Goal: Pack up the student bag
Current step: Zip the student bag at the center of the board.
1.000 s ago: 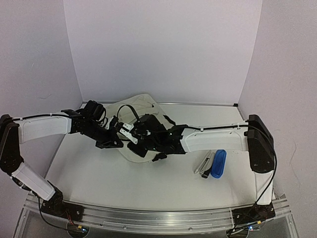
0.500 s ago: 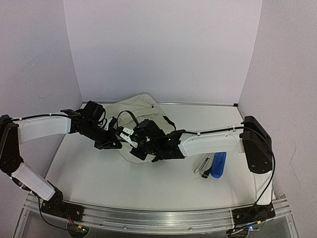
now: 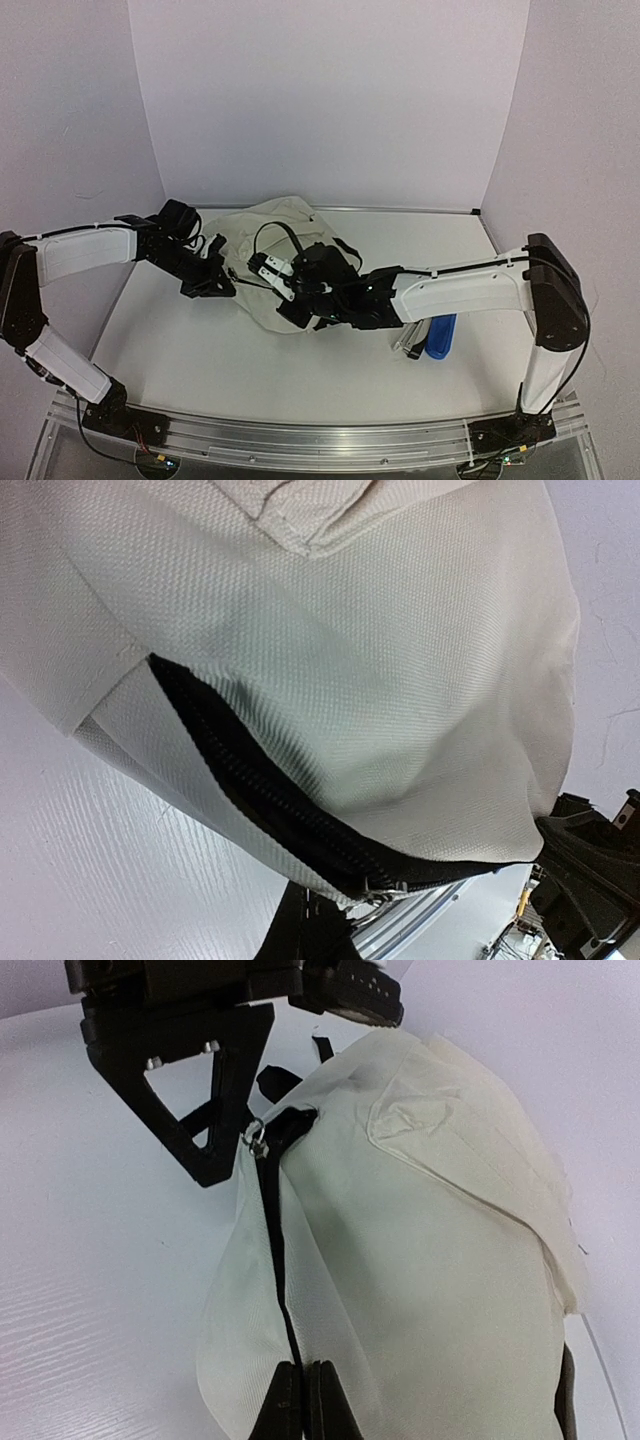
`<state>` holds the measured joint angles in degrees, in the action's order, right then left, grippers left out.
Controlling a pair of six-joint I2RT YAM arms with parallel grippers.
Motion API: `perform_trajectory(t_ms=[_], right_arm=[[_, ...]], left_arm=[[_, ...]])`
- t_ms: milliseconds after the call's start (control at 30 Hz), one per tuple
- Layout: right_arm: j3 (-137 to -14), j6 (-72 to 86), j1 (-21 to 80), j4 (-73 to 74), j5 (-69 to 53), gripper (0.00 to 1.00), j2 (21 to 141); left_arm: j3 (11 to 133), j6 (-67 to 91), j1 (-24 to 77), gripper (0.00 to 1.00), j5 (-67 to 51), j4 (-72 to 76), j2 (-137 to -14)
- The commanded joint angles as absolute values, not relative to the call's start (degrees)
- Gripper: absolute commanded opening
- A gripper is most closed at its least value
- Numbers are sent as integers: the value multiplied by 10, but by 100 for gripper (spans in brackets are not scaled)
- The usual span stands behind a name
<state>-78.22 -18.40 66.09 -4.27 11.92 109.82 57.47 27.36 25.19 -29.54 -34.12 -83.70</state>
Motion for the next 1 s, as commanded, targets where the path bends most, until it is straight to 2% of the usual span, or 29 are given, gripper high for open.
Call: perform_trajectory(t_ms=[0, 133, 367, 667, 733, 900, 967], right_arm=[[-758, -146, 659, -4, 169, 0, 1029], [-734, -124, 658, 1, 179, 0, 1005], [-695, -80, 659, 21, 163, 0, 977], [-691, -63, 659, 23, 151, 0, 968], [-692, -58, 658, 24, 154, 0, 967], [-682, 1, 656, 6, 187, 0, 957], [-676, 46, 644, 4, 202, 0, 958]], left_arm=[[638, 247, 202, 0, -252, -367, -852], [662, 229, 181, 0, -251, -393, -880], [634, 243, 141, 0, -249, -382, -891], [624, 252, 135, 1, -254, -358, -889], [628, 241, 135, 16, -261, -361, -882], [642, 229, 123, 69, -231, -346, -824], [646, 232, 104, 81, -228, -317, -798]])
